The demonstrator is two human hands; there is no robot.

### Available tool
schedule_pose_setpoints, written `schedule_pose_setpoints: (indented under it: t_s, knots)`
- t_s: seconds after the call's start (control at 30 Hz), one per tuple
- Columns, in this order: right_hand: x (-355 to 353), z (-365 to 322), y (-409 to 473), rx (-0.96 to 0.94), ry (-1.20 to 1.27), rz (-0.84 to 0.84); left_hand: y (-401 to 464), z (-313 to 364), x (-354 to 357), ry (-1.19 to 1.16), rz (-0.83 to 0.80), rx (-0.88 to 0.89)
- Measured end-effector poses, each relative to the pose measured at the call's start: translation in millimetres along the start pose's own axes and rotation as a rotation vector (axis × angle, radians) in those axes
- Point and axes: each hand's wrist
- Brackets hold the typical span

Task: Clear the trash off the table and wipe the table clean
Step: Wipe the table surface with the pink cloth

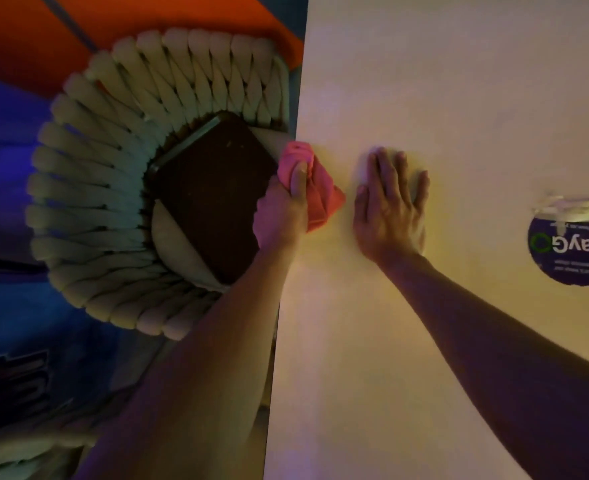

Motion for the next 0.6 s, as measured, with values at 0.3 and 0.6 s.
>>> schedule_pose_setpoints:
  t_s: [0.3, 0.6]
  knots:
    - [-7.6, -0.2, -4.4, -0.012, 0.051, -0.083, -155.7, -117.3, 3.2, -0.067, 0.022, 0.05]
    - [-10.4, 5.5, -132.5, -0.051, 0.119, -0.115, -300.0, -213.5, 0.6, -0.154, -0.063, -0.045]
Point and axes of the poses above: each hand's wrist, its own y-axis towards the middle knuckle, its own x-axis out of the palm, z = x × y, and after that the axes turned 5 degrees about -z, right-handed
